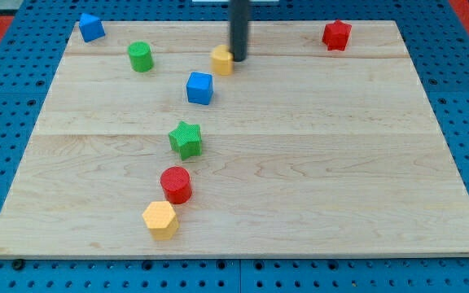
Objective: Slightly push the blue cube towards bottom of the board
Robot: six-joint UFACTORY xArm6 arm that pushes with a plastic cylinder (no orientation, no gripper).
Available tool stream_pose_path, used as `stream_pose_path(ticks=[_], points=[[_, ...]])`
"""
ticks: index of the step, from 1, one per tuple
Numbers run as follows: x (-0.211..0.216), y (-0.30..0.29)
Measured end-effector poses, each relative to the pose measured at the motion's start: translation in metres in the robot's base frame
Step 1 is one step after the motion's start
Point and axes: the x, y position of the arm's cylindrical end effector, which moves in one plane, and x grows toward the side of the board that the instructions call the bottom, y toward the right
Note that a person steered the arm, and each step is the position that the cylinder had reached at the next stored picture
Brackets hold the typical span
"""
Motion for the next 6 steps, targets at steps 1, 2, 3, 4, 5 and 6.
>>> stream_pose_path(ticks=[1, 2, 3, 4, 5, 6], points=[[0.011, 0.017], [0.015, 0.052], [0.015, 0.057], [0.016, 0.057], [0.038, 0.053], [0.055, 0.041]])
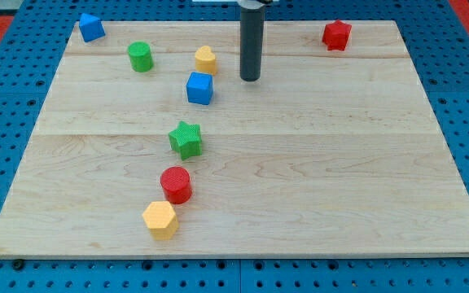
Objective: Slightly push the blue cube towards bottom of the board
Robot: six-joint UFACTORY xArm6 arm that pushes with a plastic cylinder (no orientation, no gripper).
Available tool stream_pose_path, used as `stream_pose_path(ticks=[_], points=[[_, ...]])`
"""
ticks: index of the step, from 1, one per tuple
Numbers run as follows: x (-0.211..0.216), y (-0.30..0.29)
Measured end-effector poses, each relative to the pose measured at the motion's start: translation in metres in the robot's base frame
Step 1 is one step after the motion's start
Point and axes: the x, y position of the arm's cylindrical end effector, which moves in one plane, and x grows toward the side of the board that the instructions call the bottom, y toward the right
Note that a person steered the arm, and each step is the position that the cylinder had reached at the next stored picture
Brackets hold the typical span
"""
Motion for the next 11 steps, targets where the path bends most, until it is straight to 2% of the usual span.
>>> stream_pose_path(ticks=[1, 3, 4, 5, 6, 7, 9, 11], points=[[0.029, -0.002], [-0.006, -0.017], [-0.007, -0.062], [-0.01, -0.075], [-0.017, -0.036], [-0.044, -0.03], [-0.033, -0.035], [-0.027, -0.082]])
